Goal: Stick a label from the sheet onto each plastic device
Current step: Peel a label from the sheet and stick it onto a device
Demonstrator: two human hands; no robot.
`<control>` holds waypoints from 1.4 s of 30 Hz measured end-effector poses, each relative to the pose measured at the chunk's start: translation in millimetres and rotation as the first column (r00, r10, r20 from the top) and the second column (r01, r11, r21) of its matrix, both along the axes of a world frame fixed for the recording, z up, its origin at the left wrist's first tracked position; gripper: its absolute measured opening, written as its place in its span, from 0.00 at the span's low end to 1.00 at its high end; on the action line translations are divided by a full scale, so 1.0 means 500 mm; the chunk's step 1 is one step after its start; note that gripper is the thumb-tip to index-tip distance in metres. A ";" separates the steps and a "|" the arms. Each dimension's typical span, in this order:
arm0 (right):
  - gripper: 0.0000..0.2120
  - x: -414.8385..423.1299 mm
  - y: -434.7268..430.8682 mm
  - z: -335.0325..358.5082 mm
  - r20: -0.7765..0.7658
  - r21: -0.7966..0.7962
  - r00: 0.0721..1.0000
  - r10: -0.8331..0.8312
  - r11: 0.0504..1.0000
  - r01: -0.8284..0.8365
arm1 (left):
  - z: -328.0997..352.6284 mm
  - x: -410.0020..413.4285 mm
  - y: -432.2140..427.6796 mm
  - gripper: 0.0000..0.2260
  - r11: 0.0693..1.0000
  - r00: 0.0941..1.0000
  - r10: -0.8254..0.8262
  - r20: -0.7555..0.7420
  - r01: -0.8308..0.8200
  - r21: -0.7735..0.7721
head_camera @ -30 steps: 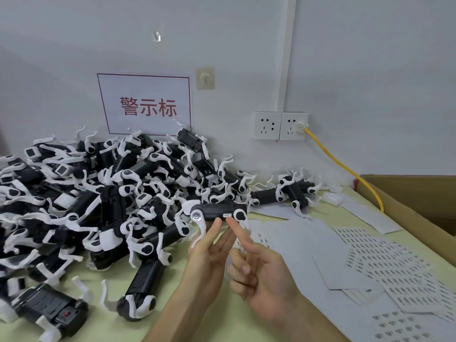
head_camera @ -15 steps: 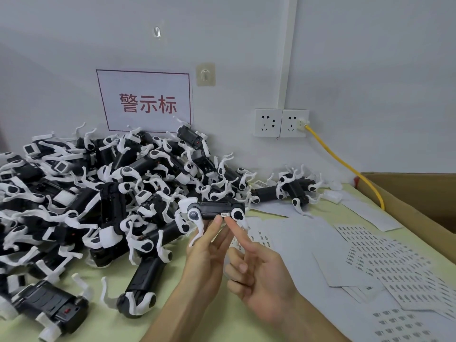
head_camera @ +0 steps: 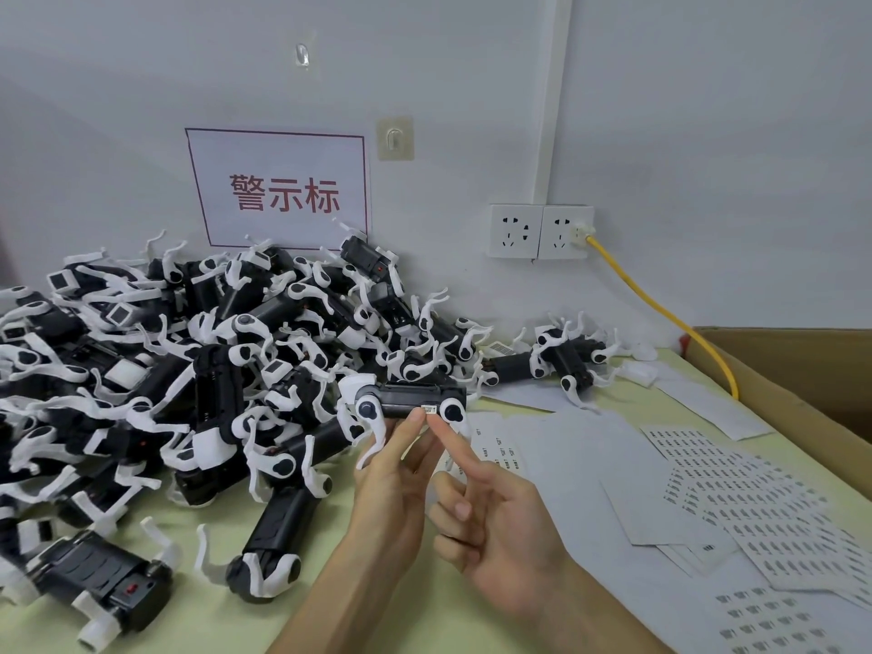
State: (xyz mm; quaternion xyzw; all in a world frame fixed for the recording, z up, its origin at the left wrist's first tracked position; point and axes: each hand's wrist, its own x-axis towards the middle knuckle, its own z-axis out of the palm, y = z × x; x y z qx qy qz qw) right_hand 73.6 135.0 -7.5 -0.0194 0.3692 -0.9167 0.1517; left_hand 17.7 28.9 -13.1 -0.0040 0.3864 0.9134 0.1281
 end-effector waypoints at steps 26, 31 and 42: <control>0.22 -0.003 -0.008 -0.011 -0.018 -0.025 1.000 0.008 1.000 -0.008 | -0.009 -0.006 0.013 0.09 0.914 0.922 0.386 0.005 -0.382 -0.135; 0.21 -0.002 -0.011 -0.013 -0.001 -0.057 1.000 0.003 0.998 -0.003 | -0.011 -0.005 0.018 0.10 0.892 0.900 0.435 0.022 -0.428 -0.145; 0.21 -0.004 0.001 -0.010 0.010 -0.106 0.996 -0.091 0.990 0.092 | 0.004 -0.017 0.003 0.07 0.835 0.842 0.540 -0.007 -0.536 -0.121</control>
